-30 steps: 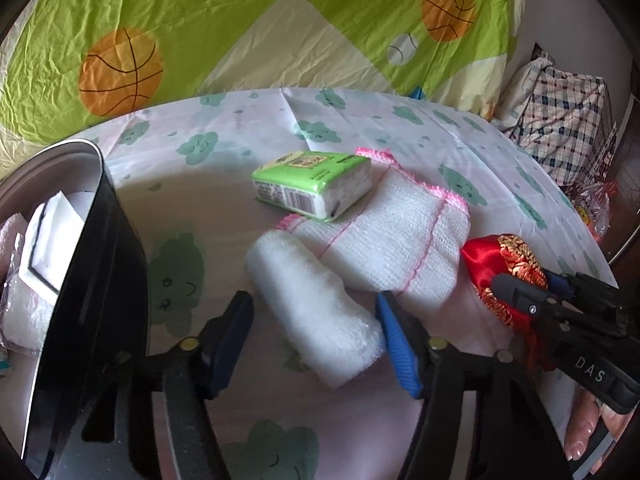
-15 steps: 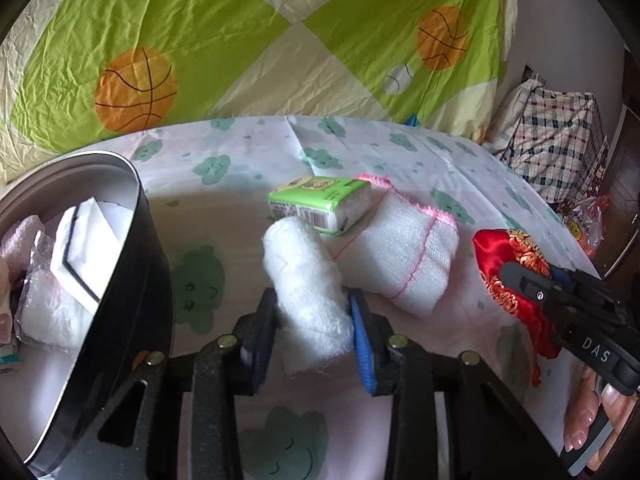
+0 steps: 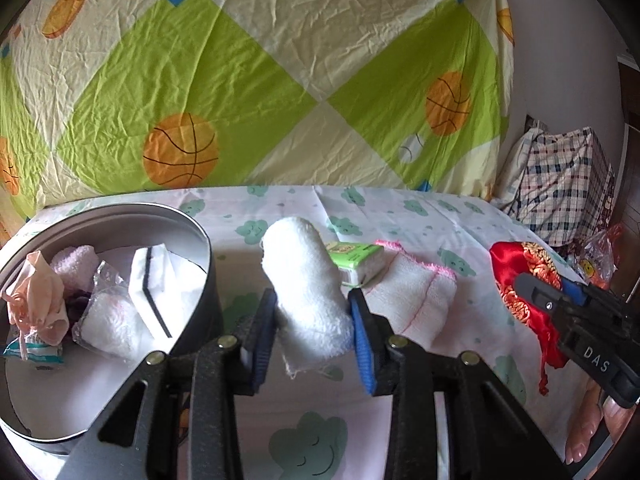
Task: Organize soft objects
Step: 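Grasp the red brocade pouch with the right tool while the left tool grasps the rolled white towel, then carry the red pouch with the right tool while the left tool carries the towel over the tin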
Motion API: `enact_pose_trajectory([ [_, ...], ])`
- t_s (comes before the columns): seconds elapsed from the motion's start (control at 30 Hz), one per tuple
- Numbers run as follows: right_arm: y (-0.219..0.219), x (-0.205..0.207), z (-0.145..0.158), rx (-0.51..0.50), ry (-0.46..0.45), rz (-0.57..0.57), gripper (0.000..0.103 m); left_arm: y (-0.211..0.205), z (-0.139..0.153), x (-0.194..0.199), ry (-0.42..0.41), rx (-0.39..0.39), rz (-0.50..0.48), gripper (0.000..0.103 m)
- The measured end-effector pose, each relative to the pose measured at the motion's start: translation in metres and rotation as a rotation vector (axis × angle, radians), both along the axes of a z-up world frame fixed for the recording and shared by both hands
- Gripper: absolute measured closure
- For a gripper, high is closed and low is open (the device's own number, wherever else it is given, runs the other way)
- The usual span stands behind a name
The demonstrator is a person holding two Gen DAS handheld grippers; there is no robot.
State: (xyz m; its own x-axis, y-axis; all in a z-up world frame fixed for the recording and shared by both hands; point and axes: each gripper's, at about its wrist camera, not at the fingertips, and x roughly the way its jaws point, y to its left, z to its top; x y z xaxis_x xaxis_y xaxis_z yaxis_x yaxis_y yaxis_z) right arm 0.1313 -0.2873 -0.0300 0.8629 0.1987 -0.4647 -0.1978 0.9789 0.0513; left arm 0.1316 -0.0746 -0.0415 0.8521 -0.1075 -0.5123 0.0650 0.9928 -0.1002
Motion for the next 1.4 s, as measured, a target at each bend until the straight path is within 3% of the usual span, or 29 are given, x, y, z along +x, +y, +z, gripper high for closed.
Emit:
enact_pose_trajectory([
  [0.27, 0.018, -0.009, 0.004, 0.035, -0.053, 0.044, 0.068, 0.012, 0.008, -0.02, -0.097, 0.017, 0.038, 0.069],
  [0.93, 0.068, -0.019, 0.009, 0.057, -0.141, 0.119, 0.068, 0.057, 0.011, -0.046, -0.15, -0.02, 0.109, 0.069],
  [1.4, 0.086, -0.023, 0.01, 0.074, -0.166, 0.15, 0.068, 0.074, 0.013, -0.055, -0.183, 0.003, 0.161, 0.069],
])
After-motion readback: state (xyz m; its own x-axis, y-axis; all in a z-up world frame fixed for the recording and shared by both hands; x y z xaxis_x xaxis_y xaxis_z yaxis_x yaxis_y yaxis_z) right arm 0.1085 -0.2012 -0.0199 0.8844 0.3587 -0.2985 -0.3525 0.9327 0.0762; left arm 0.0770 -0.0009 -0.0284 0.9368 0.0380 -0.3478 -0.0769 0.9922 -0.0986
